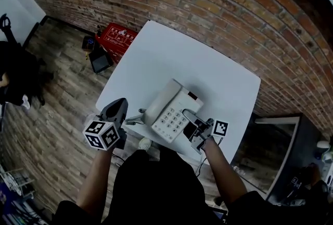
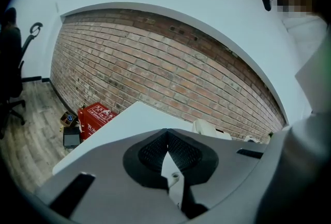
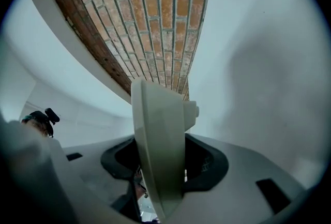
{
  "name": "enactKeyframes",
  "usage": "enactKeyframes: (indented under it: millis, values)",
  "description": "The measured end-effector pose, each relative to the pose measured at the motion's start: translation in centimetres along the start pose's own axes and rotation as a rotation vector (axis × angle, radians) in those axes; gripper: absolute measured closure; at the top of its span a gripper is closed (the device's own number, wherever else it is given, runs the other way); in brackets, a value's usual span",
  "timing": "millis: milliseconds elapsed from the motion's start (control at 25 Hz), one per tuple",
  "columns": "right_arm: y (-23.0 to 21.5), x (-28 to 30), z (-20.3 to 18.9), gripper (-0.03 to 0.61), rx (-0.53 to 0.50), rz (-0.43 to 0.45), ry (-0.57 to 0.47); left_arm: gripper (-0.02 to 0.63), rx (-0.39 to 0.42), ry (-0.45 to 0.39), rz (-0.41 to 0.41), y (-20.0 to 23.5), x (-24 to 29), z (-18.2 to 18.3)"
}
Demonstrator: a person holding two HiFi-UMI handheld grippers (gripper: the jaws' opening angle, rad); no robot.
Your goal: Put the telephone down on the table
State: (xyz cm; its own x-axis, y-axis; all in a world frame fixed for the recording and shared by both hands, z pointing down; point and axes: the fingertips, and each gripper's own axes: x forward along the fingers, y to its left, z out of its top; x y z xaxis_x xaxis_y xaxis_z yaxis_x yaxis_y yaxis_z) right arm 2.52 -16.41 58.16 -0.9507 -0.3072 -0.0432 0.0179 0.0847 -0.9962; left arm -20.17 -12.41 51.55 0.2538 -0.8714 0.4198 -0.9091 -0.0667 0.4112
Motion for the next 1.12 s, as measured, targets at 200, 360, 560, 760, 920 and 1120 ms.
enactKeyframes:
  millis: [200,360,560,760,920,1120]
  values:
    - [-1.7,-1.6,1.5,0.354,-0.020,-0.047,-0.003,0.601,0.025,0.058,-0.051,-2.1,1.8,-1.7]
    - [-2.8,-2.8,2.3,0.354,-0.036,-0.074,0.008,0.601,0.045,0.102,-0.104,-4.2,3.5,-3.1]
    - [-4.7,-3.8,3.8,0.354,-0.057,-0.110,0.050,0.601,0.106,0.177,-0.168,-6.7,6.5,-5.0]
    - [-6.4,-4.2,4.8,0.354,-0.049,-0.144,0.067,0.601,0.138,0.253,-0.224,-8.2,9.2,-7.0]
    - [-7.6,-4.4,5.2,0.354,-0.054,-0.169,0.094,0.601,0.140,0.277,-0.236,-8.5,10.4,-7.7]
    - [-8.3,-4.4,5.3,0.354,-0.050,-0.183,0.134,0.601,0.136,0.297,-0.235,-8.8,11.1,-8.2]
